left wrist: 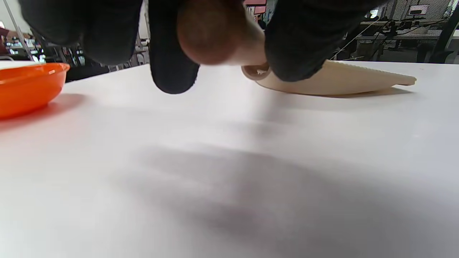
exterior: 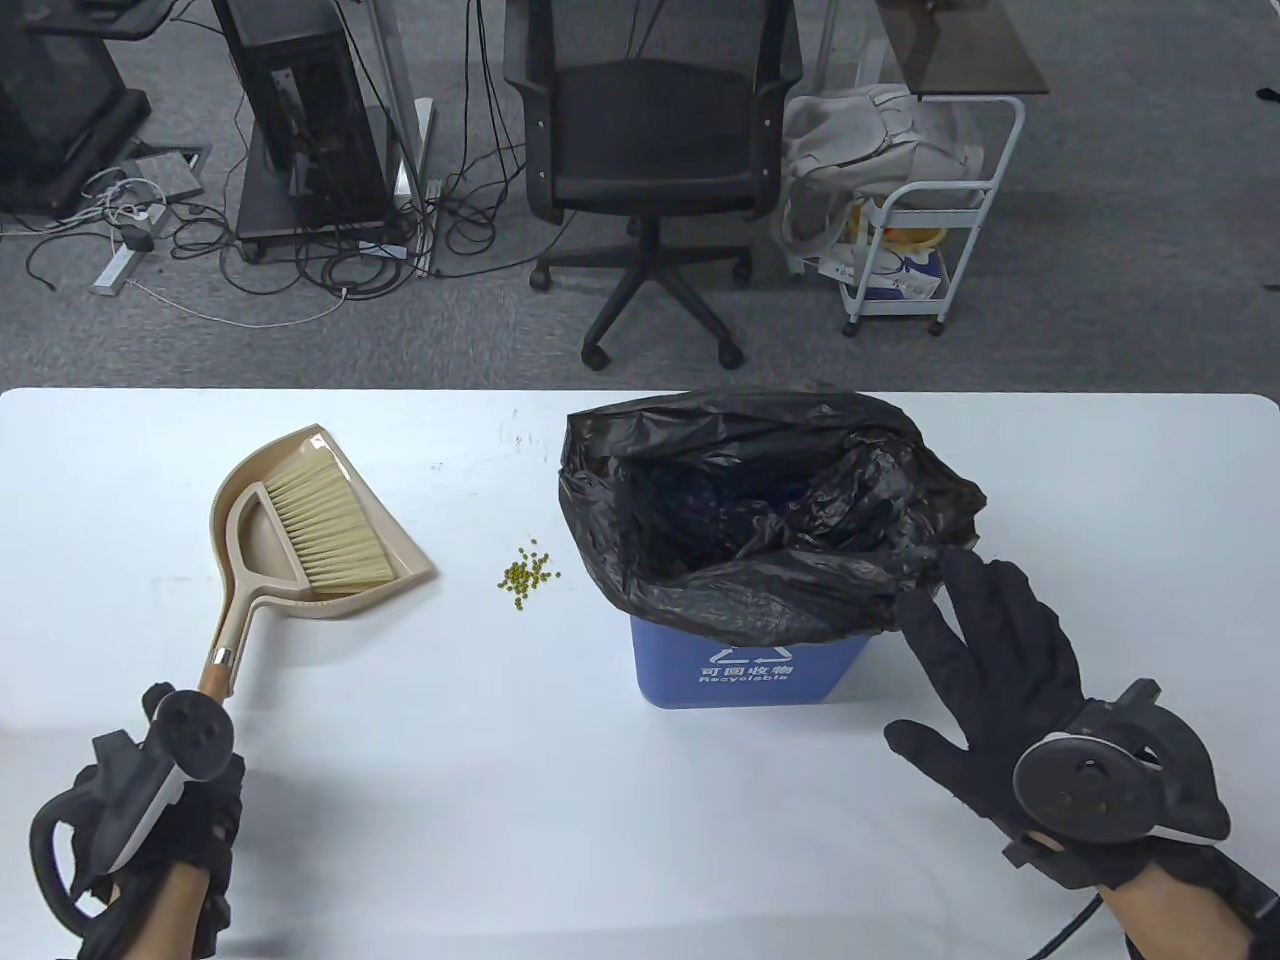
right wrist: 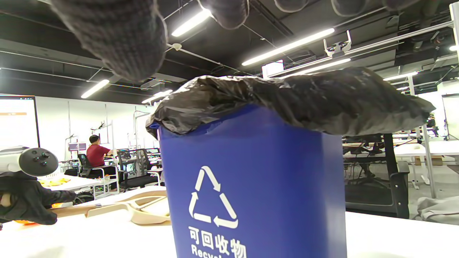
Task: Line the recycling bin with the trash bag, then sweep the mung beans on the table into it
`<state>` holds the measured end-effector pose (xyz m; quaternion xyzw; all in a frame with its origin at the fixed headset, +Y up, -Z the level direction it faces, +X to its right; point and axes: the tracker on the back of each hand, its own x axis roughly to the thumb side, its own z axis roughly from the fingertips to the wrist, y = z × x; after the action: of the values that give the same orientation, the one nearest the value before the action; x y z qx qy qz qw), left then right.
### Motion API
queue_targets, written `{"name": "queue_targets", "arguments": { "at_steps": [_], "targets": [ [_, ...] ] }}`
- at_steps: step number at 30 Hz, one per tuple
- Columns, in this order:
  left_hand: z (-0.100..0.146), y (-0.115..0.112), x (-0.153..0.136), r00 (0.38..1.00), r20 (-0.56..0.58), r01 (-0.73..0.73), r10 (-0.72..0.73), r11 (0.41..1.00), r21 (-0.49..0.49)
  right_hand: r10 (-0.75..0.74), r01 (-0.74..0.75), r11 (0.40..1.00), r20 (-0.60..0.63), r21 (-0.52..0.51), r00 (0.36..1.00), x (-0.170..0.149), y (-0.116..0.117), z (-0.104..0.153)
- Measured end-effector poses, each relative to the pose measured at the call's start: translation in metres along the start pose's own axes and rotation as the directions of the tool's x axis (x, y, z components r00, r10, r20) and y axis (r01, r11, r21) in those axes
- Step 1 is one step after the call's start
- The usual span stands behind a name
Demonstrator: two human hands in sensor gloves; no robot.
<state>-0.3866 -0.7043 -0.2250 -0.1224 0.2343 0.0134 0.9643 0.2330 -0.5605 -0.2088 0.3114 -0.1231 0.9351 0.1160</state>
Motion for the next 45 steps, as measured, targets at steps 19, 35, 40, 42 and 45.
{"name": "queue_targets", "arguments": {
  "at_steps": [19,35,40,42,45],
  "targets": [
    [0.025,0.018,0.010,0.984,0.116,-0.157,0.132,0.958,0.240,0.029,-0.036,0.998,0.139,0.052,0.990,0.054,0.011,-0.031],
    [0.073,0.064,0.039,0.976,0.216,-0.143,0.015,0.794,0.591,0.057,-0.087,0.991,0.279,0.099,0.959,0.127,0.041,-0.080],
    [0.096,0.073,0.053,0.961,0.277,-0.171,-0.009,0.766,0.620,0.037,-0.072,0.992,0.308,0.104,0.951,0.151,0.053,-0.099],
    [0.105,0.074,0.061,0.951,0.309,-0.182,-0.028,0.757,0.628,0.024,-0.060,0.993,0.322,0.103,0.946,0.162,0.058,-0.107],
    [0.119,0.073,0.074,0.935,0.350,-0.190,-0.058,0.752,0.632,-0.008,-0.036,0.992,0.340,0.121,0.940,0.177,0.069,-0.119]
  ]
}}
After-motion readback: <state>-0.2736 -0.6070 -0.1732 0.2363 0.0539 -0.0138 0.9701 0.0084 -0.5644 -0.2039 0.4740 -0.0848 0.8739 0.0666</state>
